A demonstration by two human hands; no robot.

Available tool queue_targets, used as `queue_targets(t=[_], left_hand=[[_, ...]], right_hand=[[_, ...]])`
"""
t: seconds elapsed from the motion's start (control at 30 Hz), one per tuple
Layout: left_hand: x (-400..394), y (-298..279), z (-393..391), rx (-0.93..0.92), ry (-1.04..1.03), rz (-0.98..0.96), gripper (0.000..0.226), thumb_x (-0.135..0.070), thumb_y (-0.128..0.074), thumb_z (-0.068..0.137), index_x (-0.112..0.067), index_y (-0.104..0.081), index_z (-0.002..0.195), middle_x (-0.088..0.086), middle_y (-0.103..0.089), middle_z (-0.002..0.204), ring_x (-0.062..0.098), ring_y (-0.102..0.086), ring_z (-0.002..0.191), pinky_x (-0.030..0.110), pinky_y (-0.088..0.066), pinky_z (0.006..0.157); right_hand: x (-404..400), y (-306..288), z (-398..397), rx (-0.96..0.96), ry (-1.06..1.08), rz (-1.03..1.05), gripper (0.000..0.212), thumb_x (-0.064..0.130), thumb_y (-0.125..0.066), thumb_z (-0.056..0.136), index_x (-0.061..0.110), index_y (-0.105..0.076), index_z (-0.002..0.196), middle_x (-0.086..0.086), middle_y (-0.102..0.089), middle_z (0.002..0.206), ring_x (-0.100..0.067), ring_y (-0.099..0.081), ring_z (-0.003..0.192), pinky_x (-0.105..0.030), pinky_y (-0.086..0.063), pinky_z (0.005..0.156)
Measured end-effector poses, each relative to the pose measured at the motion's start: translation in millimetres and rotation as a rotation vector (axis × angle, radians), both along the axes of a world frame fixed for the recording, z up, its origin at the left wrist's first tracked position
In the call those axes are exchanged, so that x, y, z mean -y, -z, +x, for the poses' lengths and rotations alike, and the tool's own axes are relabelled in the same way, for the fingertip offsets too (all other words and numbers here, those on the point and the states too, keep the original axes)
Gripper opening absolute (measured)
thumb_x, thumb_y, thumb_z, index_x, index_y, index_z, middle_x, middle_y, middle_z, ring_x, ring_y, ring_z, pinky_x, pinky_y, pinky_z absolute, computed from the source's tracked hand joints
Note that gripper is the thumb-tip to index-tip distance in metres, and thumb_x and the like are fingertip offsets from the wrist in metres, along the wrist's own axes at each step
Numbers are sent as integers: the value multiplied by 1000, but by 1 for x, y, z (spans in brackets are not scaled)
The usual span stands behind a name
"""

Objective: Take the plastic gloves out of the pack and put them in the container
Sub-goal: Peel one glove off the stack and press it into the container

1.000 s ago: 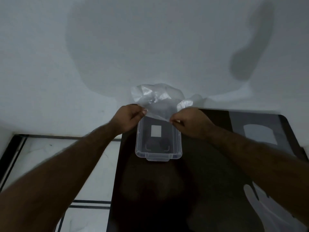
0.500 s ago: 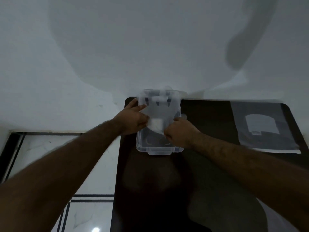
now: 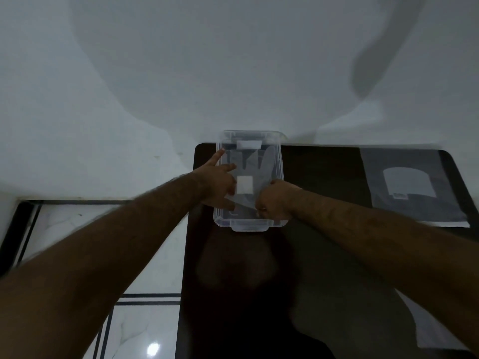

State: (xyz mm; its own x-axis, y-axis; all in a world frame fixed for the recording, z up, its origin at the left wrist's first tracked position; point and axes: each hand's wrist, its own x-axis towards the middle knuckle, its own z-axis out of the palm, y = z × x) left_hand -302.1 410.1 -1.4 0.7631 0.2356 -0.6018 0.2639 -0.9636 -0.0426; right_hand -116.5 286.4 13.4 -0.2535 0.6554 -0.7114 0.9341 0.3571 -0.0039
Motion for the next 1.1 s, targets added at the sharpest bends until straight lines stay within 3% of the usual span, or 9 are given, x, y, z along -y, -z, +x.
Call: queue_targets(t=[0.27, 0.47, 0.57, 0.7, 0.9, 1.1], left_hand=[[9, 1, -9, -1, 115, 21, 69, -78, -23, 103, -41, -67, 141, -12, -52, 162, 28, -8, 168, 77, 16, 121], [17, 2, -11, -23, 119, -26, 72, -70, -16, 109, -34, -73, 135, -13, -62, 153, 25, -14, 167, 74, 22, 121], [19, 1, -11, -1, 105, -39, 72, -67, -14, 110, -33, -72, 136, -12, -66, 149, 23, -18, 166, 73, 21, 122], [20, -9, -9, 7, 37, -62, 58, -59, -21, 113, -36, -65, 143, -9, -68, 147, 24, -22, 165, 72, 16, 124], [24, 2, -5, 7, 53, -54, 64, -62, -18, 112, -35, -70, 137, -5, -72, 140, 24, -30, 163, 71, 17, 125], [23, 14, -3, 2, 88, -15, 66, -65, -18, 111, -35, -71, 134, -4, -70, 141, 26, -36, 159, 72, 22, 122]], right_hand=[[-11, 4, -8, 75, -132, -18, 28, 43, -57, 105, 30, -67, 128, -1, -69, 126, -25, -63, 123, -53, -36, 121], [-21, 0, -8, 45, -124, 116, 40, 42, -60, 104, 27, -61, 140, -5, -65, 131, -27, -63, 120, -48, -46, 112], [-22, 4, -7, 76, -90, 100, 50, 44, -60, 103, 28, -53, 149, -7, -60, 139, -30, -60, 127, -52, -42, 117], [-21, 10, -6, 60, -97, 67, 46, 46, -62, 102, 30, -57, 145, -4, -62, 135, -28, -61, 126, -54, -39, 118], [-27, 14, -1, 42, -88, 158, 44, 47, -63, 100, 28, -60, 140, -3, -65, 129, -28, -63, 122, -57, -37, 118], [-31, 19, -1, 74, -16, 134, 48, 47, -66, 99, 29, -58, 143, -4, -64, 134, -30, -61, 129, -63, -23, 124]])
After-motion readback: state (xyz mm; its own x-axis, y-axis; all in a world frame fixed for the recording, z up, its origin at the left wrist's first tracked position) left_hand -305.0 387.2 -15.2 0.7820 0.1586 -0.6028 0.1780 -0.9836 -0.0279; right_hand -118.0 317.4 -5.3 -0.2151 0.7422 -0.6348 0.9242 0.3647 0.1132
